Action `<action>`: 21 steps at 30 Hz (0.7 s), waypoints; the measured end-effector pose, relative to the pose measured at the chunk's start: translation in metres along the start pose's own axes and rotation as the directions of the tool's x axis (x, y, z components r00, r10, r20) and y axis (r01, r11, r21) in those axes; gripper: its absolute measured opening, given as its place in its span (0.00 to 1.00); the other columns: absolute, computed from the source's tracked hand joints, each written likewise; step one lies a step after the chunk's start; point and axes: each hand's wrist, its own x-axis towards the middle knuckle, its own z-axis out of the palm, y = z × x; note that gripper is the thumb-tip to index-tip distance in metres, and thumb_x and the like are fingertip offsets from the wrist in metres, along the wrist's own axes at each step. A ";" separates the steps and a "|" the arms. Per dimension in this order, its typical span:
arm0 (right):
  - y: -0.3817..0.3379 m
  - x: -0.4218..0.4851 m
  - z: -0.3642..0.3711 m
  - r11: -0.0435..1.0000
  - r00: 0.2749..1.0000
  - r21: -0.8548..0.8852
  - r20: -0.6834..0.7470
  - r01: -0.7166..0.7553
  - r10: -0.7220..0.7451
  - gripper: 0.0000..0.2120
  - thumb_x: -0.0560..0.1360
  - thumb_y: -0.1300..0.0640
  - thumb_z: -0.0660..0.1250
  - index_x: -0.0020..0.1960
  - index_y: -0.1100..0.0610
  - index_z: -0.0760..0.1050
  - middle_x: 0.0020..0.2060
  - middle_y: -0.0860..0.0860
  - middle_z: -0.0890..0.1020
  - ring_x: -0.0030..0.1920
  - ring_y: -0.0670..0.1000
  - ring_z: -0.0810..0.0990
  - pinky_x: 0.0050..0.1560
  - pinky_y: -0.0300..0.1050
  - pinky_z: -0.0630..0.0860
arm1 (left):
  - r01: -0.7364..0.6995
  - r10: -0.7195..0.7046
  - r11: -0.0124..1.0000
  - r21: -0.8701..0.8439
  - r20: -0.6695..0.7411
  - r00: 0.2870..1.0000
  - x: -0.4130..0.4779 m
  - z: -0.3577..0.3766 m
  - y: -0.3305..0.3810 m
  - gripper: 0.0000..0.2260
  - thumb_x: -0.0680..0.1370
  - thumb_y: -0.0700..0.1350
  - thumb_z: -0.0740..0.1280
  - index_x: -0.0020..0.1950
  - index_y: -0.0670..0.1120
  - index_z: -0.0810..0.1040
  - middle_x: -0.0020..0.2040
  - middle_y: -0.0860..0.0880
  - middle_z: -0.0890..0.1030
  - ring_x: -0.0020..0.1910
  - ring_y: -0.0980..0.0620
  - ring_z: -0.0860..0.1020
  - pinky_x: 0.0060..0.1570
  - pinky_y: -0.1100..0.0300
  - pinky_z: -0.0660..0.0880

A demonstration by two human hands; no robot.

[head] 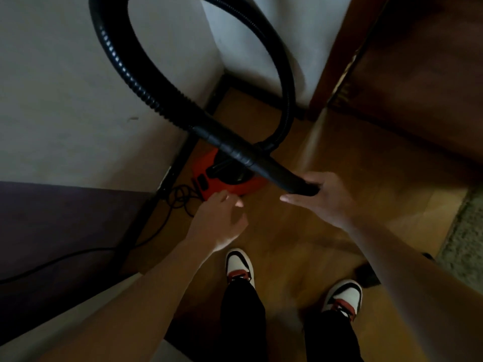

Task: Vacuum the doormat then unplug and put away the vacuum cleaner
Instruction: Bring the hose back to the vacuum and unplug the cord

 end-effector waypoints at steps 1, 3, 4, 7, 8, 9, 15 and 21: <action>0.001 0.005 0.000 1.000 1.000 0.000 -0.013 0.011 -0.011 0.13 0.73 0.63 0.77 0.45 0.47 0.77 0.27 0.27 0.76 0.32 0.30 0.77 0.32 0.24 0.70 | 0.049 -0.049 0.999 -0.013 0.001 0.999 0.012 0.005 -0.006 0.16 0.77 0.54 0.65 0.63 0.48 0.76 0.60 0.50 0.74 0.60 0.51 0.73 0.59 0.52 0.74; 0.004 0.014 0.000 0.999 0.999 0.005 -0.029 0.040 -0.040 0.12 0.72 0.62 0.77 0.52 0.50 0.80 0.32 0.27 0.79 0.37 0.30 0.79 0.36 0.24 0.72 | 0.156 -0.156 0.987 -0.029 0.003 0.988 0.032 0.016 -0.022 0.20 0.78 0.55 0.65 0.66 0.48 0.74 0.64 0.49 0.73 0.62 0.50 0.73 0.60 0.51 0.74; 0.003 0.019 0.002 0.998 0.998 0.007 -0.030 0.058 -0.058 0.13 0.72 0.62 0.77 0.53 0.48 0.81 0.34 0.27 0.80 0.39 0.30 0.80 0.38 0.24 0.73 | 0.212 -0.211 0.977 -0.023 0.012 0.977 0.038 0.022 -0.031 0.21 0.78 0.56 0.64 0.67 0.47 0.73 0.66 0.48 0.72 0.63 0.49 0.73 0.60 0.51 0.75; 0.003 0.036 0.010 0.994 0.993 0.005 -0.047 0.105 -0.105 0.16 0.72 0.59 0.77 0.53 0.41 0.79 0.39 0.32 0.83 0.45 0.34 0.82 0.44 0.29 0.77 | 0.344 -0.344 0.939 0.010 0.048 0.938 0.049 0.041 -0.058 0.26 0.78 0.57 0.65 0.70 0.43 0.70 0.69 0.44 0.69 0.64 0.45 0.73 0.61 0.50 0.75; 0.001 0.043 0.015 0.993 0.992 0.002 -0.045 0.116 -0.116 0.16 0.73 0.58 0.77 0.54 0.42 0.79 0.39 0.34 0.83 0.45 0.36 0.83 0.44 0.31 0.78 | 0.376 -0.376 0.927 -0.007 0.048 0.926 0.051 0.047 -0.067 0.26 0.77 0.57 0.65 0.70 0.43 0.70 0.68 0.44 0.69 0.64 0.44 0.73 0.60 0.50 0.74; 0.002 0.050 0.019 0.991 0.991 -0.002 -0.031 0.131 -0.131 0.15 0.73 0.59 0.77 0.54 0.43 0.80 0.37 0.34 0.82 0.43 0.36 0.82 0.43 0.30 0.77 | 0.404 -0.402 0.913 -0.046 0.049 0.914 0.053 0.052 -0.076 0.27 0.76 0.57 0.66 0.69 0.43 0.69 0.68 0.44 0.69 0.63 0.44 0.73 0.60 0.50 0.72; 0.009 0.092 0.048 0.972 0.971 -0.052 -0.050 0.230 -0.232 0.15 0.73 0.65 0.76 0.54 0.49 0.80 0.38 0.32 0.82 0.42 0.36 0.83 0.42 0.27 0.76 | 0.470 -0.433 0.836 -0.282 0.185 0.882 0.068 0.085 -0.128 0.45 0.73 0.58 0.71 0.81 0.46 0.49 0.80 0.47 0.53 0.76 0.44 0.60 0.72 0.47 0.63; 0.030 0.117 0.077 0.949 0.939 -0.115 -0.152 0.294 -0.310 0.11 0.70 0.63 0.79 0.50 0.55 0.83 0.39 0.47 0.83 0.40 0.43 0.84 0.42 0.32 0.78 | 0.432 -0.410 0.815 -0.387 0.142 0.901 0.090 0.105 -0.160 0.53 0.71 0.60 0.73 0.81 0.44 0.41 0.81 0.48 0.44 0.79 0.47 0.53 0.74 0.53 0.56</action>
